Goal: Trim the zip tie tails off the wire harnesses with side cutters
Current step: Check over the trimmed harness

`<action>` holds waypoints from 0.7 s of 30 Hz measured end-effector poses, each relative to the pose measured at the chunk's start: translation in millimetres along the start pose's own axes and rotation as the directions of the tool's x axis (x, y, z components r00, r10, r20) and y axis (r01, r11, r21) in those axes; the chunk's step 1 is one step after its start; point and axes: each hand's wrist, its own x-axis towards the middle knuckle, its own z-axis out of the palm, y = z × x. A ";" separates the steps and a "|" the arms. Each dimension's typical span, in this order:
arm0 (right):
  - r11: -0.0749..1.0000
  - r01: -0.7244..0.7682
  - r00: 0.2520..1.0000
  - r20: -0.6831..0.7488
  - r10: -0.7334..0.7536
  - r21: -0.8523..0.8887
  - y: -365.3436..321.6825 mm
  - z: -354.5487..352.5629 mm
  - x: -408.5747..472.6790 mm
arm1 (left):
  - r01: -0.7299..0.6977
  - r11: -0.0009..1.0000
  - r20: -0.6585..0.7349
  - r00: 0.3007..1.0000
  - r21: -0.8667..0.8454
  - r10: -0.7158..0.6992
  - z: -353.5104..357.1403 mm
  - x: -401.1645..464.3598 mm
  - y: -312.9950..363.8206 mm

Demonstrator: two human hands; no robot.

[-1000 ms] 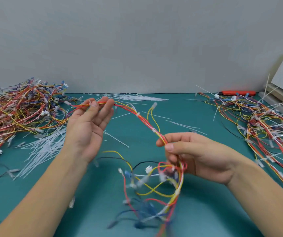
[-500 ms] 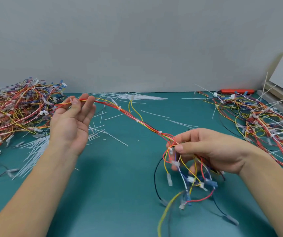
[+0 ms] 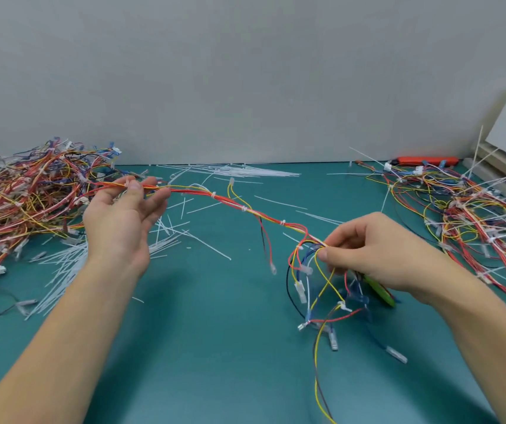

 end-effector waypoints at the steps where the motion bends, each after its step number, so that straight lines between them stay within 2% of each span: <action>1: 0.996 0.002 0.999 -0.047 -0.006 -0.085 1.2 -1.0 0.4 | 0.013 0.999 -0.003 1.000 0.033 -0.013 -1.0 0.8 1.3; 3: 0.994 -0.009 0.996 -0.086 0.000 -0.105 4.4 -1.2 1.9 | 0.061 0.987 -0.033 0.998 0.145 -0.057 -2.5 3.7 4.1; 5: 0.999 0.013 0.998 -0.065 -0.010 0.038 7.5 -0.4 3.6 | 0.086 0.919 -0.044 0.996 0.384 -0.075 -5.6 7.0 6.5; 6: 0.993 0.038 0.998 -0.048 -0.033 0.110 6.9 0.3 3.9 | 0.061 0.854 -0.024 0.998 0.517 -0.057 -7.6 7.4 6.7; 7: 0.983 0.069 0.997 -0.038 -0.064 0.170 5.3 1.2 3.7 | 0.004 0.760 0.015 1.000 0.650 -0.018 -9.7 7.0 6.1; 9: 0.958 0.164 0.986 -0.076 -0.150 0.237 2.8 1.6 3.9 | -0.139 0.482 0.111 0.990 0.865 0.085 -12.9 2.2 5.4; 10: 0.949 0.220 0.973 -0.114 -0.199 0.225 2.0 1.4 4.2 | -0.173 0.351 0.136 0.982 0.920 0.128 -12.8 -1.6 6.9; 12: 0.940 0.309 0.943 -0.172 -0.284 0.142 1.4 1.3 4.1 | -0.189 0.198 0.153 0.970 0.962 0.187 -11.7 -6.0 11.5; 14: 0.929 0.367 0.909 -0.230 -0.349 0.041 0.5 2.0 3.7 | -0.191 0.105 0.162 0.958 0.976 0.237 -11.0 -6.8 15.2; 17: 0.899 0.433 0.847 -0.309 -0.433 -0.072 -0.5 4.2 3.0 | -0.206 0.098 0.165 0.933 0.974 0.320 -12.5 -7.3 16.8; 19: 0.879 0.464 0.820 -0.320 -0.474 -0.112 -1.0 4.6 3.3 | -0.254 0.146 0.179 0.902 0.956 0.392 -11.3 -9.7 15.5; 21: 0.864 0.488 0.804 -0.320 -0.501 -0.128 -1.1 4.8 4.0 | -0.389 0.226 0.263 0.859 0.893 0.440 -7.3 -11.9 11.9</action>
